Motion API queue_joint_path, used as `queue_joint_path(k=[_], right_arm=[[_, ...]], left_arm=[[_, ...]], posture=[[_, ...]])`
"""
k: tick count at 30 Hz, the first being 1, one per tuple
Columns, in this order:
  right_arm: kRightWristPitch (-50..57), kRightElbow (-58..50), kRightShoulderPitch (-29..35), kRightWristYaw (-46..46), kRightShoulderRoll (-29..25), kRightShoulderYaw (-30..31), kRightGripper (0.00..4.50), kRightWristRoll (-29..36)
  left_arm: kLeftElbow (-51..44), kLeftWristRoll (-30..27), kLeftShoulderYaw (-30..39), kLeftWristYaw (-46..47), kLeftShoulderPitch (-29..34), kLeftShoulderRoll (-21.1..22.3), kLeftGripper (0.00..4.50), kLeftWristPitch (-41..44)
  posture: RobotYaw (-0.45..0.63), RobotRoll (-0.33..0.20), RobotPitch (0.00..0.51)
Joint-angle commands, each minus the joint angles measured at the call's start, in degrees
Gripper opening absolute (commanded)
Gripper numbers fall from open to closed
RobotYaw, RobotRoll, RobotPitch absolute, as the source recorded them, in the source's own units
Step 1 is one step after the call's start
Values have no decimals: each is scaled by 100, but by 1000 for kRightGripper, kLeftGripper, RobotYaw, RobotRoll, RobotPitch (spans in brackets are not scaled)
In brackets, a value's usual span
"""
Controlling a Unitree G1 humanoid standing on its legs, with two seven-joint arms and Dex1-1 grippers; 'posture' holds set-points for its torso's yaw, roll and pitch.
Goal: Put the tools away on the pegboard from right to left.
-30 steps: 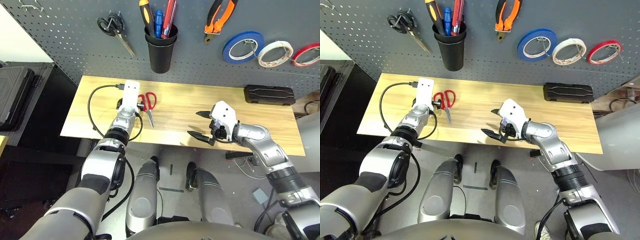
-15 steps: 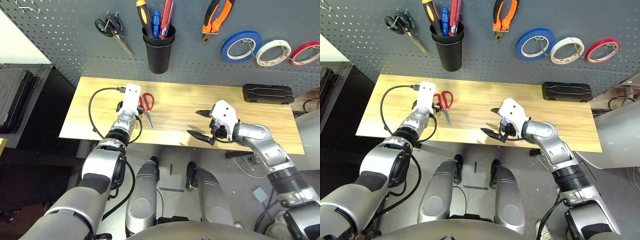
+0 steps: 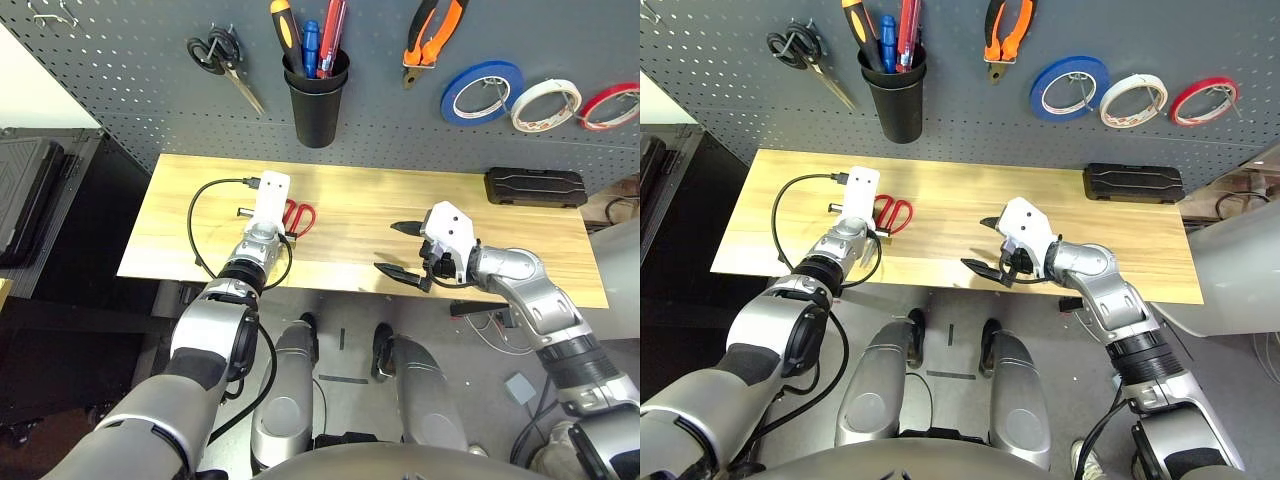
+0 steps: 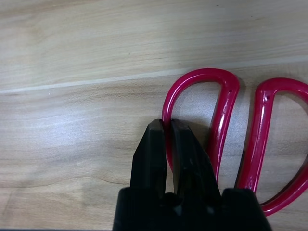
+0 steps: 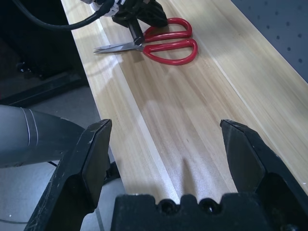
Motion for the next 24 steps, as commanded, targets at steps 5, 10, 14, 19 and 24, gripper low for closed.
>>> queue_joint_path(k=[5, 10, 14, 19, 24], right_arm=[[-144, 119, -46, 69, 29, 71, 4500, -10], [-326, 332, -164, 92, 81, 45, 4500, 4], [-496, 535, -254, 112, 125, 9, 4500, 32], [-713, 797, -373, 124, 198, -28, 4500, 45], [-982, 1065, -535, 164, 311, -79, 4500, 101]], left_arm=[[-224, -404, 455, 107, 162, -103, 34, 1], [-852, -619, 666, 167, 313, -101, 34, 213], [-1966, -719, 716, 216, 735, -100, 34, 609], [-3817, -804, 771, 261, 1535, -111, 34, 1310], [-5223, -939, 919, 280, 2125, -119, 34, 1654]], posture=[[151, 0, 292], [176, 0, 285], [194, 0, 278], [216, 0, 271], [242, 0, 265]])
